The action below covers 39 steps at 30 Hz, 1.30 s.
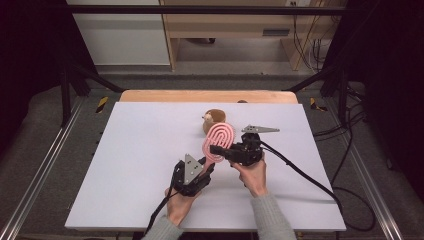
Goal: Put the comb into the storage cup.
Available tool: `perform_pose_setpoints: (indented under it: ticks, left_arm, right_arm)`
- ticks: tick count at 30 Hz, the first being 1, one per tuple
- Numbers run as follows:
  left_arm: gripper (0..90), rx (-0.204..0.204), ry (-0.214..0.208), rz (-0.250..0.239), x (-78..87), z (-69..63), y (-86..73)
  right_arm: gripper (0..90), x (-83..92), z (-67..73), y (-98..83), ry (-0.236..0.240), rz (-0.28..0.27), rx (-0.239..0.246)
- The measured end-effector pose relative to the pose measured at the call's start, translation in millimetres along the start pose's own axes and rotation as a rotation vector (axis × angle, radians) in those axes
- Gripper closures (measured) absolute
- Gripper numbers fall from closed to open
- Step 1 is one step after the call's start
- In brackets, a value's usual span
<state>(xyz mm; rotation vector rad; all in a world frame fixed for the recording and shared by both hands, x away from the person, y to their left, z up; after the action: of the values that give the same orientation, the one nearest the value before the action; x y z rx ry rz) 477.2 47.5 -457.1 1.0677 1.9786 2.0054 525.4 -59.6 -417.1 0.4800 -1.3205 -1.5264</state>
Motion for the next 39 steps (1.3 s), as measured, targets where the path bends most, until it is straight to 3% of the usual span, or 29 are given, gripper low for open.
perform_pose_setpoints:
  ticks: [7,9,17,22,27,39]
  left_arm:
    - [47.5,0.036,-0.054,0.004,5.9,2.7,7.4]
    - [42.6,0.032,-0.045,0.002,7.7,6.2,9.6]
    - [20.8,0.065,-0.098,0.048,10.9,18.7,12.2]
    - [9.4,0.065,-0.128,0.054,12.8,22.9,15.0]
    - [5.8,0.088,-0.167,0.051,18.3,28.3,20.4]
    - [4.9,0.083,-0.168,0.017,41.3,56.4,30.6]
  right_arm:
    - [64.0,2.9,-0.6,3.5,-0.013,-0.015,0.004]
    - [63.9,4.6,-1.4,4.6,-0.024,-0.015,0.009]
    - [63.9,11.6,-5.2,9.8,-0.069,-0.021,0.034]
    - [63.9,16.1,-7.3,12.7,-0.094,-0.021,0.047]
    - [63.8,21.6,-8.5,16.3,-0.110,-0.024,0.061]
    - [63.8,40.3,-15.0,29.4,-0.175,-0.039,0.091]
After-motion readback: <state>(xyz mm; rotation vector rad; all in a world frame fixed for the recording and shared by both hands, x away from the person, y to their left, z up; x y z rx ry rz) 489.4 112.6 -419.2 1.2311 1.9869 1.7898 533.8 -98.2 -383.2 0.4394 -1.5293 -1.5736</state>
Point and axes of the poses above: each handheld gripper's, and its own axes: x roughly backward along the jaws, y roughly out of its top, z roughly to its left, the point moved 7 cm from there along -x, roughly forward along the jaws, and after that the axes turned 12 degrees about x, right-handed, at the moved point
